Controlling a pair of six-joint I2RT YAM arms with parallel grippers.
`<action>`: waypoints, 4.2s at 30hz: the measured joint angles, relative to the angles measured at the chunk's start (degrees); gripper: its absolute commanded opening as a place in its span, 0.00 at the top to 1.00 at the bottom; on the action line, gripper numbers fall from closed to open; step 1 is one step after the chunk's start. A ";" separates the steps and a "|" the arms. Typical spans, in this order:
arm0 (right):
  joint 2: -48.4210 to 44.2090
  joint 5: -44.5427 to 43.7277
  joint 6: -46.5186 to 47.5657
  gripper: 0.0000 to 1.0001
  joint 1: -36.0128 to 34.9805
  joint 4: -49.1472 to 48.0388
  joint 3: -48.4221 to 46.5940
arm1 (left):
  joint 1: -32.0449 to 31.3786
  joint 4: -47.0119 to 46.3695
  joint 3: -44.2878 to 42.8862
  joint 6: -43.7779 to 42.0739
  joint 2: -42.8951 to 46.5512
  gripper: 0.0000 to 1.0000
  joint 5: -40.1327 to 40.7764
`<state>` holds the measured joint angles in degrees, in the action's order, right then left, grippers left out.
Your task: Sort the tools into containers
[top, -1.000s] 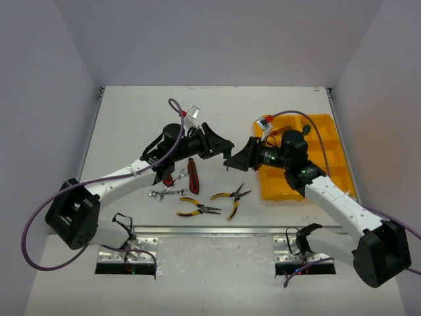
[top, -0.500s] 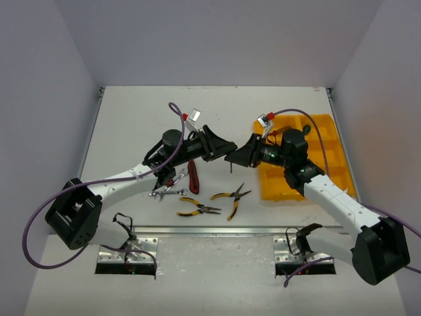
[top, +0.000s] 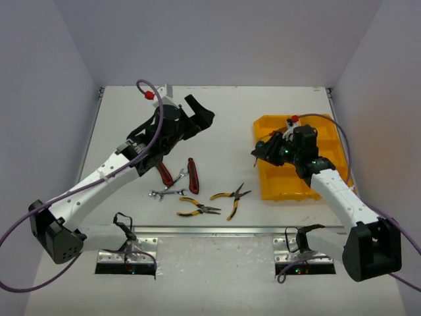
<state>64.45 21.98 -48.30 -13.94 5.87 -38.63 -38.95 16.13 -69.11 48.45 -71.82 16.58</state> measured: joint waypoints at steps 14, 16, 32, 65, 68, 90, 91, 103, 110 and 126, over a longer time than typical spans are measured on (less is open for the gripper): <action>36.62 -23.92 7.02 0.95 28.36 25.82 -40.59 | 0.80 22.10 7.00 -19.15 21.89 0.00 11.13; 41.74 -25.70 7.61 0.81 28.45 28.59 -47.25 | 0.80 23.48 9.62 -20.10 23.97 0.00 12.49; 48.35 -25.86 8.92 0.25 28.20 36.87 -58.86 | 0.80 22.77 20.49 -21.48 33.52 0.00 20.74; 55.01 -38.98 7.65 0.19 -40.67 33.85 -55.30 | 0.80 27.60 20.41 -17.29 43.02 0.00 31.40; 59.25 -38.49 7.37 0.27 -40.56 34.11 -58.36 | 0.80 27.37 20.88 -17.94 41.89 0.00 30.50; 57.71 -37.19 7.71 1.00 -37.22 33.75 -52.29 | 0.80 26.23 21.23 -19.40 42.98 0.00 28.68; 54.75 -37.44 8.06 1.00 -36.00 33.53 -50.34 | 0.80 26.17 21.23 -19.50 42.98 0.00 28.54; 16.35 -42.45 8.32 1.00 10.58 29.73 -34.29 | 0.80 25.63 21.27 -19.88 44.16 0.00 27.32; 22.36 -47.07 5.82 1.00 26.36 31.05 -31.87 | 0.80 24.93 21.86 -20.75 44.12 0.00 25.56; 35.36 -44.99 5.53 0.37 28.42 29.64 -34.25 | 0.80 24.34 22.00 -21.27 44.29 0.00 24.52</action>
<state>99.81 -23.01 -42.77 14.48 35.52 -72.88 -38.15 40.47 -47.11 27.18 -27.53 41.10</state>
